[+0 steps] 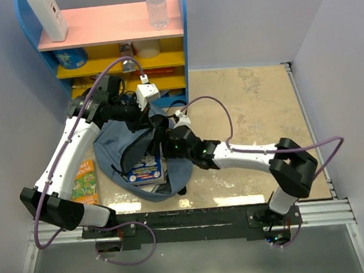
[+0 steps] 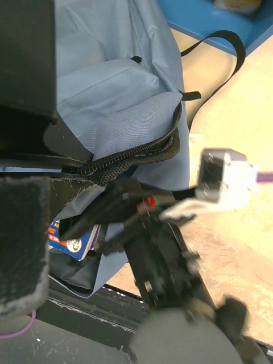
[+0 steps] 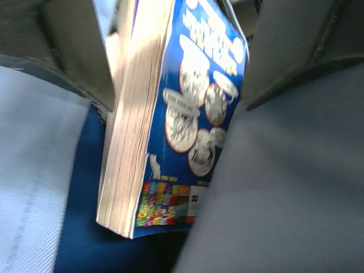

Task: Pack the student bag
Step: Place the book in the student bag.

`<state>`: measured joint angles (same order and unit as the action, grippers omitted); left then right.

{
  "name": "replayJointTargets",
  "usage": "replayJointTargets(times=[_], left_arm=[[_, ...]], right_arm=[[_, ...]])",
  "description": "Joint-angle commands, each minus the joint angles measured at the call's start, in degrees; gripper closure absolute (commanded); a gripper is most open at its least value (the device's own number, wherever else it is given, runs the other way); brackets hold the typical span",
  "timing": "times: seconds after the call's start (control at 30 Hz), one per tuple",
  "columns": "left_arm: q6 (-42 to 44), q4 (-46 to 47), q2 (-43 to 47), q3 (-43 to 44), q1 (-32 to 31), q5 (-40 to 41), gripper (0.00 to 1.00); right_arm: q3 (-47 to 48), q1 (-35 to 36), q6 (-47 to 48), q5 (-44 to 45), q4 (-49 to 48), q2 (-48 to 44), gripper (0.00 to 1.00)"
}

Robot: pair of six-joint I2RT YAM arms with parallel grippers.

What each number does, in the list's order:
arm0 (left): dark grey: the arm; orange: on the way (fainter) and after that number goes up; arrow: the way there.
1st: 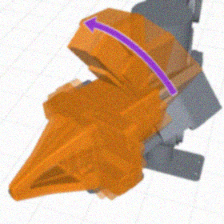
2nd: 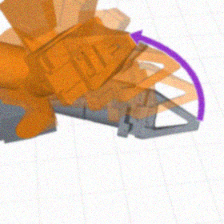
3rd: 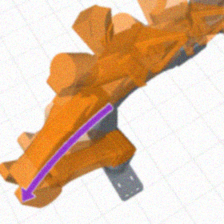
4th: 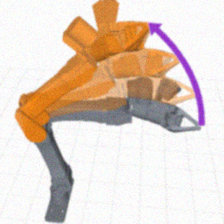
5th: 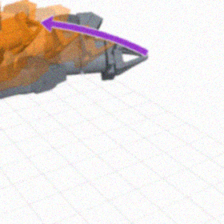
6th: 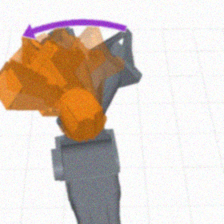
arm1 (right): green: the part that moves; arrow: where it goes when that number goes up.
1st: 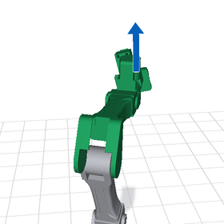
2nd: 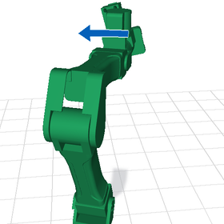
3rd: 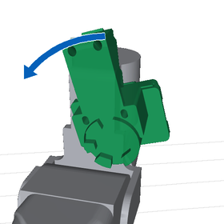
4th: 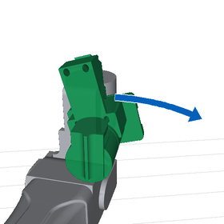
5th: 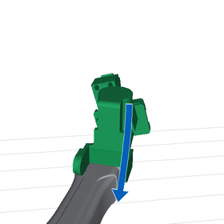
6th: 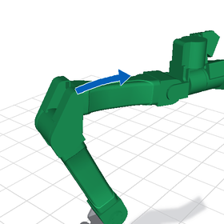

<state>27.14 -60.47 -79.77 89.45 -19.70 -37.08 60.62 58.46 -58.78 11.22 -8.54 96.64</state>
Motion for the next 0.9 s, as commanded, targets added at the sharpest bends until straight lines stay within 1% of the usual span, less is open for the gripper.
replayJointTargets(times=[0.0,0.1,0.17,0.2,0.27,0.3,0.33,0.37,0.43,0.47,0.53,0.57,0.6,0.63,0.67,0.7,0.73,0.77,0.8,0.83,0.87], left_arm=[[-1.47,4.22,2.77,1.69,-0.42,-2.82,1.0],[-1.73,4.65,2.51,1.69,-0.51,-2.65,1.0],[-1.91,4.66,2.16,0.99,-0.42,-2.56,1.0],[-2.17,4.22,1.72,0.99,-0.42,-2.47,0.98],[-1.56,2.3,1.2,2.38,-0.42,-3.08,0.85],[-1.04,-0.07,1.19,3.35,-0.42,-2.91,0.75],[-0.77,-1.22,1.45,4.23,-0.34,-2.3,0.72],[-0.51,-2.36,1.89,5.9,-0.42,-0.47,0.62],[-0.42,-5.0,4.35,7.05,0.71,2.0,0.53],[-0.24,-5.71,5.31,7.92,1.33,5.32,0.45],[0.2,-7.38,7.95,8.63,3.09,9.11,0.39],[0.2,-7.56,9.79,8.11,3.7,12.87,0.34],[-0.24,-7.13,10.68,7.59,4.49,14.82,0.33],[-0.94,-6.77,11.47,6.1,4.85,16.67,0.31],[-2.95,-6.16,13.04,4.87,5.2,21.13,0.27],[-4.01,-5.11,13.93,3.55,5.72,23.43,0.24],[-5.06,-4.58,14.72,0.67,5.99,25.72,0.22],[-6.55,-3.09,16.73,-1.19,6.25,31.48,0.18],[-7.0,-2.47,18.05,-2.95,6.52,34.5,0.2],[-7.53,-1.51,19.55,-7.14,6.52,41.14,0.28],[-8.67,-0.19,23.39,-9.88,6.43,44.52,0.37]], right_arm=[[-2.69,0.08,8.58,3.01,-0.95,-12.67,0.01],[-6.38,0.08,12.72,2.84,-1.66,-18.83,0.01],[-8.49,0.08,14.56,2.49,-1.49,-20.87,0.01],[-9.2,0.08,14.75,1.97,-1.4,-21.49,0.01],[-10.96,0.08,15.01,1.96,0.0,-23.33,0.01],[-11.57,0.08,15.19,1.52,0.1,-24.04,0.02],[-12.27,0.08,15.28,1.17,0.27,-25.61,0.02],[-12.54,0.08,15.71,1.17,1.49,-26.58,0.02],[-12.72,0.17,17.03,1.7,2.99,-29.3,0.04],[-12.63,0.08,17.82,1.78,4.48,-32.27,0.05],[-11.32,0.17,18.7,2.14,5.89,-34.49,0.07],[-10.53,0.25,19.4,1.96,7.03,-35.2,0.07],[-8.35,0.25,19.76,0.92,7.21,-34.86,0.07],[-7.02,0.25,20.2,0.38,8.17,-33.72,0.07],[-5.61,0.34,20.46,-0.41,8.36,-31.45,0.08],[-2.73,0.52,20.64,-0.67,8.36,-30.12,0.08],[-1.57,0.69,21.07,-0.76,8.36,-29.06,0.08],[-0.69,0.78,21.25,-0.76,8.36,-28.27,0.08],[0.19,0.87,21.43,-1.03,8.19,-27.13,0.08],[0.37,0.96,21.6,-1.81,6.7,-26.6,0.08],[0.55,0.87,21.61,-2.25,6.25,-25.9,0.07]])
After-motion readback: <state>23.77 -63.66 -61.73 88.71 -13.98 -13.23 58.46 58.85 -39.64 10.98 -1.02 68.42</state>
